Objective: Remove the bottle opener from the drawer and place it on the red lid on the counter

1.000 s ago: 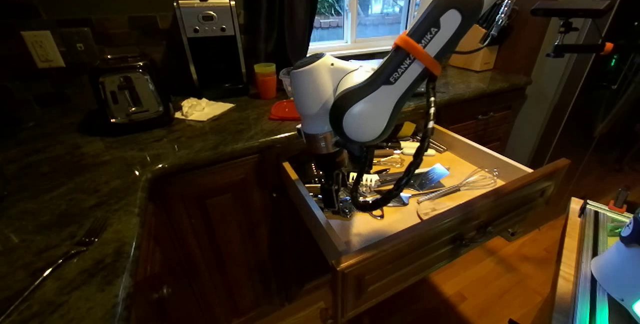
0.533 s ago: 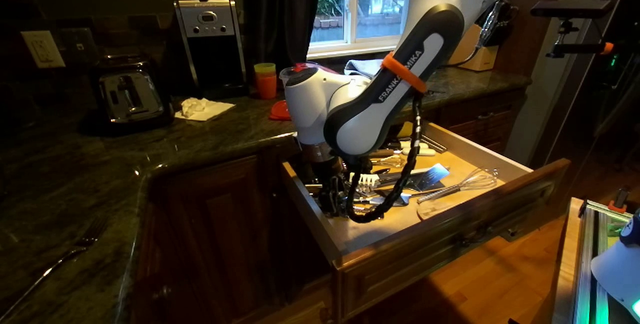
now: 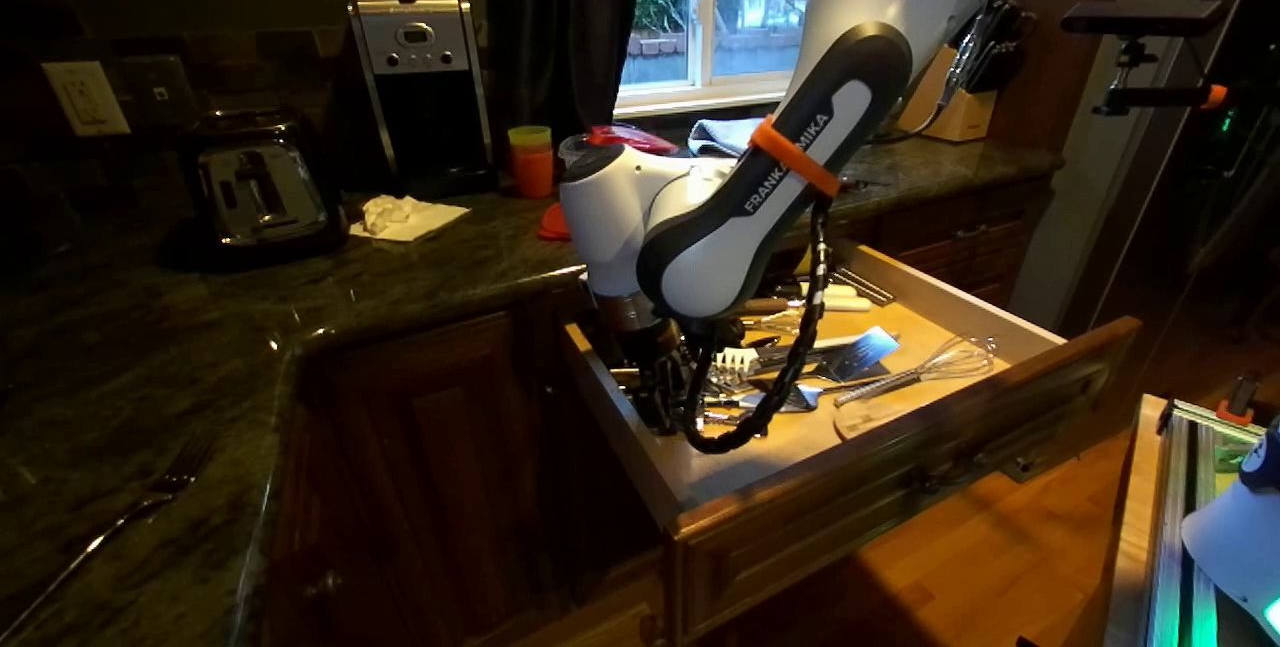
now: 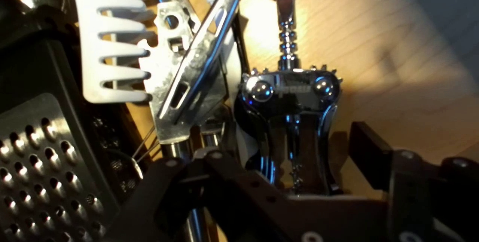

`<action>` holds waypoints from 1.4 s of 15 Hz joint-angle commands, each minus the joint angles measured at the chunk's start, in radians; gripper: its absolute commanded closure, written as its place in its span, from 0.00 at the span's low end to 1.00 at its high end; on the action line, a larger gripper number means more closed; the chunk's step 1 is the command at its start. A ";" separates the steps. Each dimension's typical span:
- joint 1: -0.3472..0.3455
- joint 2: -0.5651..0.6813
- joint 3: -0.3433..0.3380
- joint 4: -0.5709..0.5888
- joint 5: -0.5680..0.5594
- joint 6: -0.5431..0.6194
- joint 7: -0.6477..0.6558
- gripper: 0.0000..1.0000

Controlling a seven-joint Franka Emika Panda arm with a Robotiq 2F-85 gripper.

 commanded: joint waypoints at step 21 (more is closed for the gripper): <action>-0.040 -0.230 0.032 -0.191 0.023 -0.025 -0.057 0.79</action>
